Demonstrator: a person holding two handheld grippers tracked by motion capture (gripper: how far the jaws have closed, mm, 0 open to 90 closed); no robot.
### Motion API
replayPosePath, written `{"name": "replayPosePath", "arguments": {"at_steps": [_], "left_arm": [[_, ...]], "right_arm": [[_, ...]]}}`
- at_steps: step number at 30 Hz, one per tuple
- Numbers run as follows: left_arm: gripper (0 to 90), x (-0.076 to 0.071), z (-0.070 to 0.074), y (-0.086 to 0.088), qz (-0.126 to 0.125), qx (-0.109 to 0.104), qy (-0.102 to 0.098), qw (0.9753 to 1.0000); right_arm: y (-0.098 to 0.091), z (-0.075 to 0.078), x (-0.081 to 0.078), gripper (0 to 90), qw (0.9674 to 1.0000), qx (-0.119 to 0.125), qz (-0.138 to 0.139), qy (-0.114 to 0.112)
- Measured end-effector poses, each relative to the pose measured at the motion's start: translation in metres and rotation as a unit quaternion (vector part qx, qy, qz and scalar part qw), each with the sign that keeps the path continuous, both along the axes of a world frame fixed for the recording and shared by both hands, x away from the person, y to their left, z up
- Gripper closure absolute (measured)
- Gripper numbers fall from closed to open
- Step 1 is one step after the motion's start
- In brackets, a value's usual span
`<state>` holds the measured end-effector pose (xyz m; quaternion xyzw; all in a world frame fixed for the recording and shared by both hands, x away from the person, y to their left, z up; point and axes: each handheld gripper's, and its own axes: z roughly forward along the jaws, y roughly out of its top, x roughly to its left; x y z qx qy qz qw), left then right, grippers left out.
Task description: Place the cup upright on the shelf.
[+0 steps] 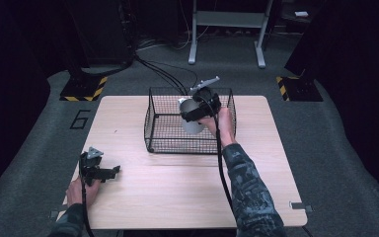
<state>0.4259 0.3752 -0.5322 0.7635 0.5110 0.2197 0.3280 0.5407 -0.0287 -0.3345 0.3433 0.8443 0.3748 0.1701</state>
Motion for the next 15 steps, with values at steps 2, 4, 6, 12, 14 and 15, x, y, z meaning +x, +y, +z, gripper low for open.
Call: {"name": "replayPosePath", "arguments": {"at_steps": [2, 4, 6, 12, 14, 15], "left_arm": [[0.3, 0.000, 0.000, 0.000, 0.000, 0.000, 0.000, 1.0000], [0.3, 0.000, 0.000, 0.000, 0.000, 0.000, 0.000, 1.0000], [0.3, 0.000, 0.000, 0.000, 0.000, 0.000, 0.000, 1.0000], [0.3, 0.000, 0.000, 0.000, 0.000, 0.000, 0.000, 1.0000], [0.3, 0.000, 0.000, 0.000, 0.000, 0.000, 0.000, 1.0000], [0.3, 0.000, 0.000, 0.000, 0.000, 0.000, 0.000, 1.0000]], "right_arm": [[0.001, -0.002, 0.003, 5.7, 1.0000, -0.001, -0.002, 0.001], [0.002, -0.004, 0.005, 5.7, 1.0000, -0.004, -0.003, 0.007], [0.002, -0.005, 0.006, 5.7, 0.9999, -0.006, -0.004, 0.009], [0.001, -0.012, 0.018, 5.7, 0.9996, -0.003, -0.017, 0.022], [0.000, -0.012, 0.019, 5.7, 0.9996, -0.004, -0.018, 0.021], [-0.001, -0.013, 0.021, 5.7, 0.9995, -0.004, -0.024, 0.021]]}}
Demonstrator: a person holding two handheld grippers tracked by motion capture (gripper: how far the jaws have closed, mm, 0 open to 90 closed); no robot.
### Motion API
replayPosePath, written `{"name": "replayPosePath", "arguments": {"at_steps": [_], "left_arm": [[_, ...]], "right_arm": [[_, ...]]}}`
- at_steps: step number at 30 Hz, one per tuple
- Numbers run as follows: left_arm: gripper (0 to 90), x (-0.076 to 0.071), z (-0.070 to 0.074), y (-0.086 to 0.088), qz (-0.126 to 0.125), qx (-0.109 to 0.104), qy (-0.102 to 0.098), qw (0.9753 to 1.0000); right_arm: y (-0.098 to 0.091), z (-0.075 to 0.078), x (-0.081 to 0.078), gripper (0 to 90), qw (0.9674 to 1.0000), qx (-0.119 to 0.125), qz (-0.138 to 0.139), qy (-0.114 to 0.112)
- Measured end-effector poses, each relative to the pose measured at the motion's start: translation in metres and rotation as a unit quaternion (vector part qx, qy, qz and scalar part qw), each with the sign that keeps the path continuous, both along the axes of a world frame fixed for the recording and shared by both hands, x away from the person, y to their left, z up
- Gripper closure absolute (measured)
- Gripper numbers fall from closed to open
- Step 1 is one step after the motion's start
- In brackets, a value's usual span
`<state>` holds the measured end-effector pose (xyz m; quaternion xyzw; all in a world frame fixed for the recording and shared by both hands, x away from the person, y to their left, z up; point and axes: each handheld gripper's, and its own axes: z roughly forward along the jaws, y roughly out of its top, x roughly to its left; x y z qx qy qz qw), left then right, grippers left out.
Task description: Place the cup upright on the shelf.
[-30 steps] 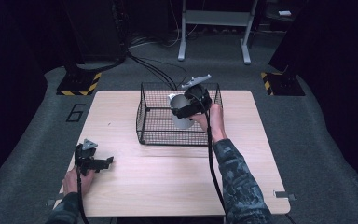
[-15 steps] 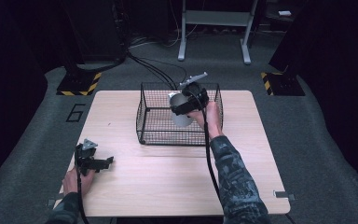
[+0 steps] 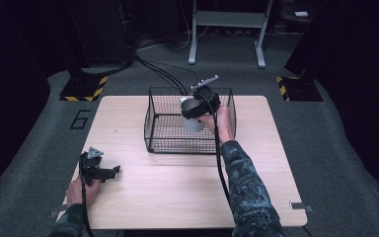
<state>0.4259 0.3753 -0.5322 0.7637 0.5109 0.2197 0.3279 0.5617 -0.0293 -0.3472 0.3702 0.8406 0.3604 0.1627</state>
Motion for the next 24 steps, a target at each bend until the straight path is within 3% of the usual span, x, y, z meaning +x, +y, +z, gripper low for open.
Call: {"name": "replayPosePath", "arguments": {"at_steps": [14, 24], "left_arm": [[0.3, 0.000, 0.000, 0.000, 0.000, 0.000, 0.000, 1.0000], [0.3, 0.000, 0.000, 0.000, 0.000, 0.000, 0.000, 1.0000]], "right_arm": [[0.001, -0.012, 0.013, 5.7, 0.9998, -0.003, -0.014, 0.013], [0.010, -0.030, 0.024, 5.7, 0.9993, -0.011, -0.018, 0.031]]}}
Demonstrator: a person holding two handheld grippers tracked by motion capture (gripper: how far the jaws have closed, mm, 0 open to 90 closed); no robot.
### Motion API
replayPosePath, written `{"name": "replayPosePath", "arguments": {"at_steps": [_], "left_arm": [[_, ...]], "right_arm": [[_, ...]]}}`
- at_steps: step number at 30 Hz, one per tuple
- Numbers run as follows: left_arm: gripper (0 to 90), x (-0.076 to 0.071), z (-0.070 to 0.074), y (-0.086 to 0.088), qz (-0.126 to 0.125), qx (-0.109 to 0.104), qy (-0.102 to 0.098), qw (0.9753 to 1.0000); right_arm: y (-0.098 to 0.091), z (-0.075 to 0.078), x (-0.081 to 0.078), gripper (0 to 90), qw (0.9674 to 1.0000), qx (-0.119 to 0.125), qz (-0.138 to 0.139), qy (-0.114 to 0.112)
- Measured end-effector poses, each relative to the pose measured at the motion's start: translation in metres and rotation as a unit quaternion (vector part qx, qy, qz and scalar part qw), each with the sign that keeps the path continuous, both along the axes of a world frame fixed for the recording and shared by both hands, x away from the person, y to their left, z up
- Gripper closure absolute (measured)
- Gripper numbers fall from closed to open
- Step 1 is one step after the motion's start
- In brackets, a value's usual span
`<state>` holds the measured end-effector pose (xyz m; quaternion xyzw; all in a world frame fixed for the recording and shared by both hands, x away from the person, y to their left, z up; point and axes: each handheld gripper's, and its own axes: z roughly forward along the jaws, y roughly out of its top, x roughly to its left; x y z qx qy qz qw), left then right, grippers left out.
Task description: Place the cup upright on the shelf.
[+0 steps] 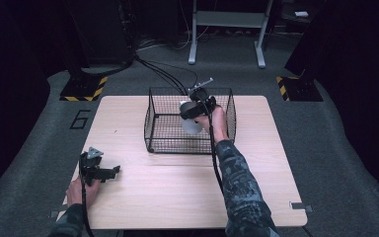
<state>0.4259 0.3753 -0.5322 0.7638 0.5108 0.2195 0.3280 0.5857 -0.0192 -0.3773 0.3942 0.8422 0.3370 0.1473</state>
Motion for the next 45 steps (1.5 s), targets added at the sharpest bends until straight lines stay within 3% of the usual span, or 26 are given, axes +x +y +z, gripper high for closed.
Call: {"name": "replayPosePath", "arguments": {"at_steps": [12, 29, 38, 45], "left_arm": [[0.3, 0.000, 0.000, 0.000, 0.000, 0.000, 0.000, 1.0000], [0.3, 0.000, 0.000, 0.000, 0.000, 0.000, 0.000, 1.0000], [0.3, 0.000, 0.000, 0.000, 0.000, 0.000, 0.000, 1.0000], [0.3, 0.000, 0.000, 0.000, 0.000, 0.000, 0.000, 1.0000]], "right_arm": [[0.002, -0.023, 0.011, 5.7, 0.9995, 0.007, -0.021, 0.025], [0.012, -0.038, 0.020, 5.7, 0.9986, -0.034, -0.016, 0.037], [0.014, -0.042, 0.016, 5.7, 0.9984, -0.040, -0.016, 0.036], [0.004, -0.045, 0.009, 5.6, 0.9983, -0.036, -0.016, 0.042]]}}
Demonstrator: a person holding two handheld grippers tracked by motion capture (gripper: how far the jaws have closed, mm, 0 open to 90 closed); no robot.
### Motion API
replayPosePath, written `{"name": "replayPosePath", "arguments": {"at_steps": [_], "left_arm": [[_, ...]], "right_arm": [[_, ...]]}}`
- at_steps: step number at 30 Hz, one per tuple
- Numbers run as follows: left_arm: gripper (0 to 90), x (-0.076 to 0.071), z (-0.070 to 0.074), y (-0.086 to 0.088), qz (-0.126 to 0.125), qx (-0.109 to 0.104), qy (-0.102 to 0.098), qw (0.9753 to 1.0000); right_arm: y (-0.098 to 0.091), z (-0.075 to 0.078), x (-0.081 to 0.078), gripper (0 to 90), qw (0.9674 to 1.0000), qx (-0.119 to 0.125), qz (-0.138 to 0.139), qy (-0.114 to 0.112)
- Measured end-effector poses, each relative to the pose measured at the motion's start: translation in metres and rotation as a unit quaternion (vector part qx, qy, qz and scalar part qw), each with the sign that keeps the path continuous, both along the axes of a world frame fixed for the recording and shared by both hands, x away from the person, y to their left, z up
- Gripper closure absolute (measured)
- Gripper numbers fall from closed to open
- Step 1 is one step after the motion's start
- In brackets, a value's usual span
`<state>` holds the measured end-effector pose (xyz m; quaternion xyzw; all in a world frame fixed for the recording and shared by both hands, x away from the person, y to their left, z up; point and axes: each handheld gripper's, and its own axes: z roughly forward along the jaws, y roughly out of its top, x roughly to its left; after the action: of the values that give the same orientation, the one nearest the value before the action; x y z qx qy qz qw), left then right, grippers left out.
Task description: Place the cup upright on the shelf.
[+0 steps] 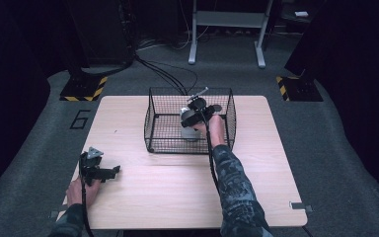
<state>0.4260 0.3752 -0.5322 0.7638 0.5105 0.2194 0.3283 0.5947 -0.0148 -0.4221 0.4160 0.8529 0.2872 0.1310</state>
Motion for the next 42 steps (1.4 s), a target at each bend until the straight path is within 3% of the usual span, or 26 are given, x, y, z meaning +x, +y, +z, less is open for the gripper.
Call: {"name": "replayPosePath", "arguments": {"at_steps": [8, 17, 24, 34, 42], "left_arm": [[0.3, 0.000, 0.000, 0.000, 0.000, 0.000, 0.000, 1.0000], [0.3, 0.000, 0.000, 0.000, 0.000, 0.000, 0.000, 1.0000], [0.3, 0.000, 0.000, 0.000, 0.000, 0.000, 0.000, 1.0000], [0.3, 0.000, 0.000, 0.000, 0.000, 0.000, 0.000, 1.0000], [0.3, 0.000, 0.000, 0.000, 0.000, 0.000, 0.000, 1.0000]], "right_arm": [[0.000, 0.000, -0.004, 5.5, 0.9999, -0.012, 0.010, -0.001], [-0.001, 0.001, -0.003, 5.1, 0.9999, -0.008, 0.009, 0.003], [-0.004, 0.005, -0.005, 0.0, 1.0000, 0.001, -0.007, 0.006], [-0.012, 0.027, -0.018, 0.0, 0.9994, 0.024, -0.005, -0.022], [-0.021, 0.050, -0.042, 0.0, 0.9984, 0.038, 0.012, -0.039]]}}
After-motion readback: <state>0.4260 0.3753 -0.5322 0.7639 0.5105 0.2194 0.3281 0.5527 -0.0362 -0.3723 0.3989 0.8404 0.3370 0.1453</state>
